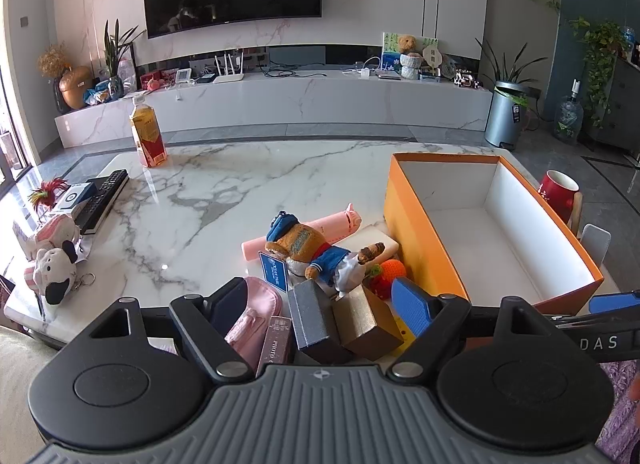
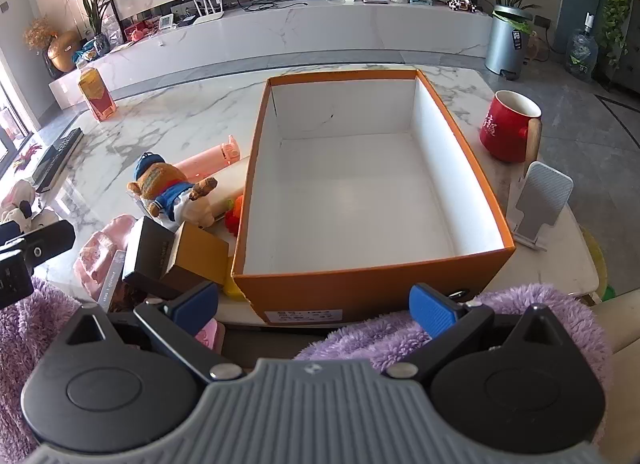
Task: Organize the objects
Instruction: 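Move both grippers toward the pile of items beside the box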
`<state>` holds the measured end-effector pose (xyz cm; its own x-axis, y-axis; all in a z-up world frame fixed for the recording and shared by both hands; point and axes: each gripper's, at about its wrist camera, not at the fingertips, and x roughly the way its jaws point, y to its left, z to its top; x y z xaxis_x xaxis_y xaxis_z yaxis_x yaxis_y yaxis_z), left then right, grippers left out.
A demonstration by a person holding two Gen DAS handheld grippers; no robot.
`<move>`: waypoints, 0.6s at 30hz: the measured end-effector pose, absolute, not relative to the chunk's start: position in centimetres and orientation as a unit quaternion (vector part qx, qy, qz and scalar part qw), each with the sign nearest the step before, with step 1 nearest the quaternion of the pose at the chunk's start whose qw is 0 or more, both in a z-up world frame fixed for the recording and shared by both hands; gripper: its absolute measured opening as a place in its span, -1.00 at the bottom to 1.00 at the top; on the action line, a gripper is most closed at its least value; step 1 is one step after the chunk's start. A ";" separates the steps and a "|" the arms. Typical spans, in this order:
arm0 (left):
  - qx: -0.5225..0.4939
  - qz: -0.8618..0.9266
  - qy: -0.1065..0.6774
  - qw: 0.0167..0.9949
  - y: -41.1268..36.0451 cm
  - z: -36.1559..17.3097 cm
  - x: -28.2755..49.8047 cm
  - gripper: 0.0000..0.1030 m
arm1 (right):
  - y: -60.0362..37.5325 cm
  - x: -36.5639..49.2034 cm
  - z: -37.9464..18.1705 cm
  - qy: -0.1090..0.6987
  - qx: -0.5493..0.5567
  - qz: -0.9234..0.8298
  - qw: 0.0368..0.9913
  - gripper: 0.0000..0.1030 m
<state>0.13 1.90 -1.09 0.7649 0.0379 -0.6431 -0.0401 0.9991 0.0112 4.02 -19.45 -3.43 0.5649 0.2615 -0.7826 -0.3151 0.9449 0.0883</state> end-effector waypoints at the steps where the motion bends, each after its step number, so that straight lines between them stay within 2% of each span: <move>1: -0.002 0.020 0.343 0.939 1.9 -1.1 0.1 0.82 | -19.4 4.0 -3.5 0.437 -0.032 0.164 0.884 0.98; 14: -0.008 0.019 0.356 0.934 2.5 -1.8 0.4 0.82 | -19.0 4.2 -3.9 0.442 -0.029 0.180 0.878 0.97; 18: -0.020 0.015 0.364 0.931 3.9 -2.2 0.7 0.68 | -18.3 3.9 -3.5 0.419 -0.047 0.202 0.884 0.93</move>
